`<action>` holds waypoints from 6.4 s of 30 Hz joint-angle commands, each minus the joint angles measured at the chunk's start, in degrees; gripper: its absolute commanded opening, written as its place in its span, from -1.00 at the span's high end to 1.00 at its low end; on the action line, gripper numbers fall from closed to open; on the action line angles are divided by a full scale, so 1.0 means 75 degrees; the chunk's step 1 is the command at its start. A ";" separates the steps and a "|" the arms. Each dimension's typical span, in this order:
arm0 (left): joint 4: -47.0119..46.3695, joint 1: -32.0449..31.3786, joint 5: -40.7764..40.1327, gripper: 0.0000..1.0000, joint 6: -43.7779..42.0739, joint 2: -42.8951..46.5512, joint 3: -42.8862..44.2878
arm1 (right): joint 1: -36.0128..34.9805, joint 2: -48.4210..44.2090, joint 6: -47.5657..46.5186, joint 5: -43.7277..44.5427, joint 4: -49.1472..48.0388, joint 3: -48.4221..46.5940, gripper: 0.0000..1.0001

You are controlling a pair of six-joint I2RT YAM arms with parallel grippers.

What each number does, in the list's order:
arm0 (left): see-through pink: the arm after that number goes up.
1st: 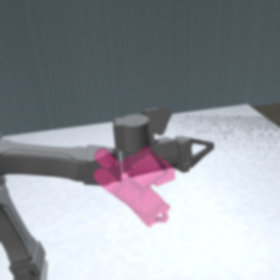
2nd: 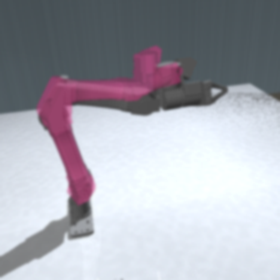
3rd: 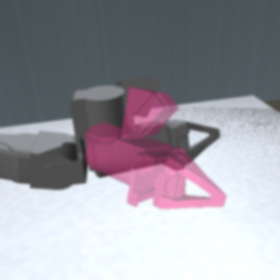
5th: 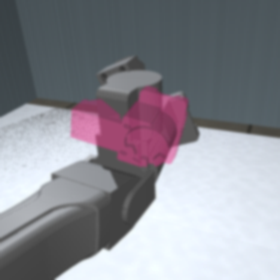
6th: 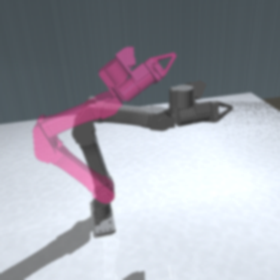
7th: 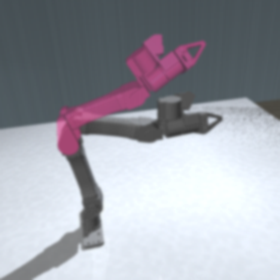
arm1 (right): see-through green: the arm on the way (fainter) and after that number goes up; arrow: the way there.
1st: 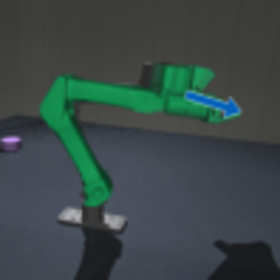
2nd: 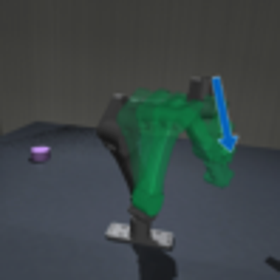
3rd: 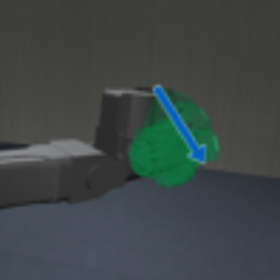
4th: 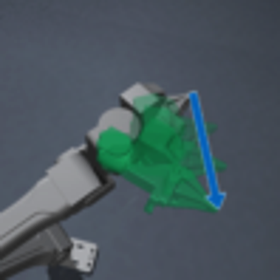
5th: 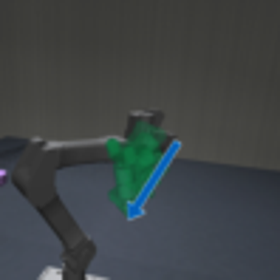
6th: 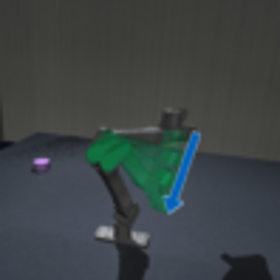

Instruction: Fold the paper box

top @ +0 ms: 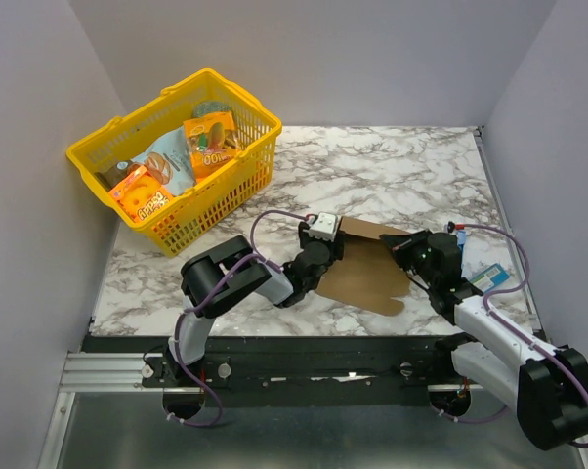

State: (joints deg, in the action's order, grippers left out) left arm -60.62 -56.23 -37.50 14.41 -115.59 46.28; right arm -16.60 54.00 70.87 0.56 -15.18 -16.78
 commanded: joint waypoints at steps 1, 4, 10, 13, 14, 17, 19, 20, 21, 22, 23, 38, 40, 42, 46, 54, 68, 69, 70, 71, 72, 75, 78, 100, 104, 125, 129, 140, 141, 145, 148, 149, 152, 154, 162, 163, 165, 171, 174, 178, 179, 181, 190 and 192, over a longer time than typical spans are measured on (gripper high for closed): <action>-0.0542 0.0255 -0.0497 -0.54 0.0059 -0.0057 0.0122 | 0.0034 0.0078 -0.0356 -0.0027 0.0536 0.0104 0.99; -0.0823 0.0266 -0.0216 -0.63 0.0012 -0.0068 0.0040 | 0.0034 0.0078 -0.0344 -0.0016 0.0536 0.0104 0.99; -0.1117 0.0266 0.0311 -0.77 -0.0059 -0.0185 0.0040 | 0.0034 0.0066 -0.0344 -0.0027 0.0547 0.0116 0.99; -0.1046 0.0266 0.0370 -0.75 -0.0024 -0.0244 0.0098 | 0.0034 0.0054 -0.0356 -0.0039 0.0547 0.0116 0.99; -0.1000 0.0266 0.0359 -0.71 0.0000 -0.0244 0.0122 | 0.0034 0.0043 -0.0344 -0.0039 0.0547 0.0116 0.99; -0.0859 0.0255 0.0429 -0.50 -0.0047 -0.0256 0.0192 | 0.0034 0.0031 -0.0332 -0.0027 0.0547 0.0127 0.99; -0.0800 0.0266 0.0371 -0.40 -0.0035 -0.0279 0.0227 | 0.0022 0.0043 -0.0321 -0.0027 0.0547 0.0116 0.99; -0.0754 0.0255 0.0324 -0.31 -0.0035 -0.0291 0.0239 | 0.0034 0.0031 -0.0332 -0.0016 0.0547 0.0116 0.99; -0.0614 0.0266 0.0173 -0.27 -0.0035 -0.0314 0.0251 | 0.0034 0.0031 -0.0332 -0.0016 0.0547 0.0116 0.99; -0.0531 0.0266 0.0102 -0.25 -0.0035 -0.0326 0.0309 | 0.0034 0.0031 -0.0332 -0.0016 0.0547 0.0116 0.99; -0.0426 0.0266 0.0008 -0.19 -0.0047 -0.0326 0.0344 | 0.0034 0.0031 -0.0332 -0.0016 0.0547 0.0116 0.99; 0.0806 0.0208 -0.1924 0.15 -0.0866 -0.0490 0.0638 | 0.0034 -0.0215 -0.0297 0.0253 0.0723 0.0139 0.99; 0.0735 0.0208 -0.2125 0.15 -0.1066 -0.0525 0.0603 | 0.0034 -0.0239 -0.0285 0.0289 0.0735 0.0151 0.99; 0.0619 0.0208 -0.2254 0.15 -0.1230 -0.0526 0.0556 | 0.0034 -0.0239 -0.0297 0.0312 0.0747 0.0151 0.99; 0.0571 0.0208 -0.2337 0.15 -0.1312 -0.0537 0.0521 | 0.0034 -0.0215 -0.0274 0.0301 0.0747 0.0151 0.99; 0.0406 0.0184 -0.1552 -0.04 -0.0786 -0.0163 0.0134 | 0.0045 -0.0169 -0.0507 0.0207 0.0723 0.0081 0.99; 0.0923 0.0513 -0.2336 0.05 -0.1406 0.0704 -0.0474 | 0.0034 -0.0309 -0.2734 -0.1747 0.1564 -0.1324 -0.57; 0.0783 0.0501 -0.2383 0.05 -0.1499 0.0786 -0.0568 | 0.0022 -0.0309 -0.2990 -0.1878 0.1718 -0.1604 -0.57; 0.0701 0.0512 -0.2453 0.05 -0.1546 0.0810 -0.0651 | 0.0022 -0.0297 -0.3143 -0.1949 0.1893 -0.1781 -0.58; 0.0572 0.0513 -0.2442 0.05 -0.1617 0.0822 -0.0825 | 0.0034 -0.0193 -0.3284 -0.1961 0.2278 -0.1934 -0.63; 0.0223 0.0513 -0.2419 0.04 -0.1745 0.0811 -0.0932 | 0.0022 -0.0087 -0.3587 -0.1961 0.2433 -0.2318 -0.65; -0.0107 0.0512 -0.2454 0.05 -0.1851 0.0787 -0.1190 | 0.0034 0.1009 -0.4127 -0.2183 0.3218 -0.3127 -0.67; -0.0237 0.0501 -0.2547 0.04 -0.1852 0.0787 -0.1331 | 0.0022 0.2228 -0.4258 -0.2417 0.3676 -0.3996 -0.59; -0.1726 0.0091 -0.2794 0.06 -0.2906 0.0447 -0.1636 | 0.0034 0.3944 -0.5137 -0.2793 0.3594 -0.5451 -0.24; -0.1808 0.0032 -0.2805 0.06 -0.2988 0.0424 -0.1612 | 0.0034 0.4167 -0.5149 -0.2875 0.3408 -0.5509 -0.24; -0.2160 -0.0038 -0.2571 0.10 -0.2977 0.0189 -0.1741 | 0.0034 0.5457 -0.4750 -0.3754 0.2915 -0.6131 -0.31; -0.2124 -0.0027 -0.2571 0.19 -0.2859 0.0306 -0.1846 | 0.0034 0.4896 -0.5077 -0.3836 0.3160 -0.5932 -0.45; -0.3695 -0.0811 -0.2137 0.28 -0.3340 0.0178 -0.2749 | 0.0034 0.3675 -0.5465 -0.2864 0.4473 -0.5509 -0.48; -0.3706 -0.0846 -0.2126 0.31 -0.3328 0.0201 -0.2761 | 0.0034 0.3722 -0.5488 -0.2782 0.4485 -0.5521 -0.48; -0.3788 -0.0882 -0.2172 0.34 -0.3270 0.0317 -0.2831 | 0.0034 0.3980 -0.5523 -0.2816 0.4461 -0.5720 -0.47; -0.3393 -0.0882 -0.2243 -0.08 -0.2955 0.1145 -0.3088 | 0.0045 0.3828 -0.5535 -0.2887 0.4450 -0.5837 -0.49; -0.3123 -0.0882 -0.2173 -0.12 -0.2733 0.1498 -0.3240 | 0.0034 0.3665 -0.5559 -0.2864 0.4461 -0.5849 -0.50; -0.0504 -0.0497 -0.1250 -0.34 -0.1270 0.3092 -0.3102 | 0.0034 0.3418 -0.5629 -0.2770 0.4473 -0.5873 -0.58; 0.1798 0.0275 -0.0001 -0.45 -0.0228 0.3946 -0.2645 | 0.0022 0.3266 -0.5583 -0.2839 0.4496 -0.5919 -0.59; 0.4436 0.1144 0.1529 -0.61 0.1333 0.4596 -0.1802 | 0.0034 0.3078 -0.5535 -0.2969 0.4485 -0.5931 -0.59; 0.4728 0.1215 0.1670 -0.62 0.1452 0.4526 -0.1730 | 0.0034 0.3054 -0.5535 -0.2992 0.4473 -0.5931 -0.59; 0.4720 0.1239 0.1799 -0.63 0.1500 0.4479 -0.1706 | 0.0034 0.3008 -0.5536 -0.3016 0.4438 -0.5885 -0.59; 0.4767 0.1321 0.1144 -0.71 0.1699 0.4081 -0.1683 | 0.0034 0.2890 -0.5465 -0.3121 0.4228 -0.5709 -0.60; 0.4825 0.1356 0.0840 -0.65 0.1723 0.3636 -0.1461 | 0.0034 0.2879 -0.5383 -0.3191 0.4145 -0.5662 -0.60; 0.4112 0.1391 0.0512 -0.48 0.1430 0.3074 -0.1413 | 0.0034 0.2878 -0.5371 -0.3145 0.4063 -0.5568 -0.60; 0.4017 0.1426 0.0360 -0.43 0.1209 0.2991 -0.1390 | 0.0034 0.2890 -0.5360 -0.3133 0.4063 -0.5556 -0.60; 0.3551 0.1485 0.0266 -0.30 0.0950 0.2757 -0.1320 | 0.0034 0.2960 -0.5325 -0.3121 0.4063 -0.5556 -0.59; 0.2074 0.1497 0.0019 0.28 0.0048 0.1972 -0.1354 | 0.0034 0.3148 -0.5242 -0.2993 0.4051 -0.5556 -0.57; 0.1908 0.1474 0.0007 0.46 -0.0023 0.1877 -0.1366 | 0.0045 0.3136 -0.5243 -0.2922 0.4063 -0.5510 -0.57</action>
State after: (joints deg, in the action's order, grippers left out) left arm -38.83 -45.21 -34.30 17.41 -99.59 35.92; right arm -16.43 77.10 31.44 -22.26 16.32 -58.96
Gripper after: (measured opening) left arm 0.366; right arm 0.786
